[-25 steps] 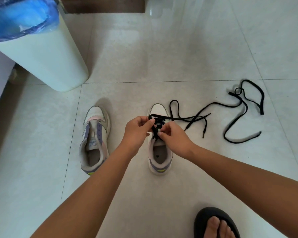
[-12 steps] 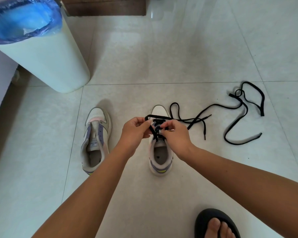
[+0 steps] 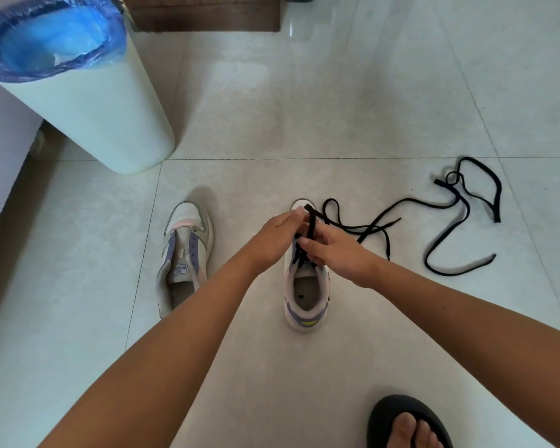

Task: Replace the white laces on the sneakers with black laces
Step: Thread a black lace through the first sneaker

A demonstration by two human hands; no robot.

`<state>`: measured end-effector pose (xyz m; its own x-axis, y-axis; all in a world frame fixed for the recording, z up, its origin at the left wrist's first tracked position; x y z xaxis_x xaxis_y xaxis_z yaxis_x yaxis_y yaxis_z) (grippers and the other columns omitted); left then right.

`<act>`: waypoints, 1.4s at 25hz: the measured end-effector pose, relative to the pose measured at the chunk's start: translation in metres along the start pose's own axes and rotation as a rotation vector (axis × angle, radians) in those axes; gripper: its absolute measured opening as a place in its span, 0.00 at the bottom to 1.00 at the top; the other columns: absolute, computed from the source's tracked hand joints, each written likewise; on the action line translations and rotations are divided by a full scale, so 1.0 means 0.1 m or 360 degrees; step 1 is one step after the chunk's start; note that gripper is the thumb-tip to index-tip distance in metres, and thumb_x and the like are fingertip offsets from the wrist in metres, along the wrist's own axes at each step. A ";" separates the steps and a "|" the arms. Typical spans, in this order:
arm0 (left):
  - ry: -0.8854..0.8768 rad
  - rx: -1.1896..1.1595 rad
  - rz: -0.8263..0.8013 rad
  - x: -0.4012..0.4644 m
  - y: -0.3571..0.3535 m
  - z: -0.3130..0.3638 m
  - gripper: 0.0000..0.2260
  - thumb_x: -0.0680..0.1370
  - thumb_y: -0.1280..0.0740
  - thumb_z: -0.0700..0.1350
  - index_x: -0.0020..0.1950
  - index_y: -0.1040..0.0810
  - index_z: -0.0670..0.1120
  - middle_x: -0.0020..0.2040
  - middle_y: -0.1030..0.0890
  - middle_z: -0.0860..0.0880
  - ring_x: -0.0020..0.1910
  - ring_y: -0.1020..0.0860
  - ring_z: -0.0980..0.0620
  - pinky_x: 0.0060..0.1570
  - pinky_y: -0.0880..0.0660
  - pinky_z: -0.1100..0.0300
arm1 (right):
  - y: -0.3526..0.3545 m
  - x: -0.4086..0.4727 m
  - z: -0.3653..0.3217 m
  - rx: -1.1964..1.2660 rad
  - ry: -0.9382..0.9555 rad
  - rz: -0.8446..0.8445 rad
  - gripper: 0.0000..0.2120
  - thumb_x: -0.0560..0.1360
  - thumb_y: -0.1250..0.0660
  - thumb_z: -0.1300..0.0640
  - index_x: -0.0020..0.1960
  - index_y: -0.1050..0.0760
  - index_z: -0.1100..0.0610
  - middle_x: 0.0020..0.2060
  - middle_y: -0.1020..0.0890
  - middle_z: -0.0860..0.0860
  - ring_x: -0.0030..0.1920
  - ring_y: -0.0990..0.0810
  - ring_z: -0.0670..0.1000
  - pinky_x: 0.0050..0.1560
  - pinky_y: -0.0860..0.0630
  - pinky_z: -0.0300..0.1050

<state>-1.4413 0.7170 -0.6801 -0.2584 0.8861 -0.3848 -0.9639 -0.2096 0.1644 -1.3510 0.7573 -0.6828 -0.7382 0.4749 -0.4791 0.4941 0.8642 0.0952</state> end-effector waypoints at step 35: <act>0.0232 0.0343 -0.0072 0.08 0.09 -0.16 0.08 0.75 0.34 0.40 0.52 0.26 0.47 0.41 0.22 0.50 0.39 0.25 0.54 0.39 0.30 0.65 | 0.45 0.01 0.26 0.0113 0.0028 0.0559 0.09 0.72 0.30 0.67 0.38 0.25 0.56 0.32 0.21 0.52 0.26 0.24 0.41 0.31 0.27 0.32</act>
<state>-1.4526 0.7153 -0.6961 -0.2368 0.8204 -0.5205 -0.9427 -0.0644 0.3275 -1.3180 0.7920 -0.7014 -0.5253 0.7441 -0.4127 0.7493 0.6344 0.1901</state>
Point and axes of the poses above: each hand's wrist, its own x-axis towards the middle knuckle, its own y-axis out of the back of the hand, z = x × y, the point moved 7 cm from there along x, towards the middle knuckle
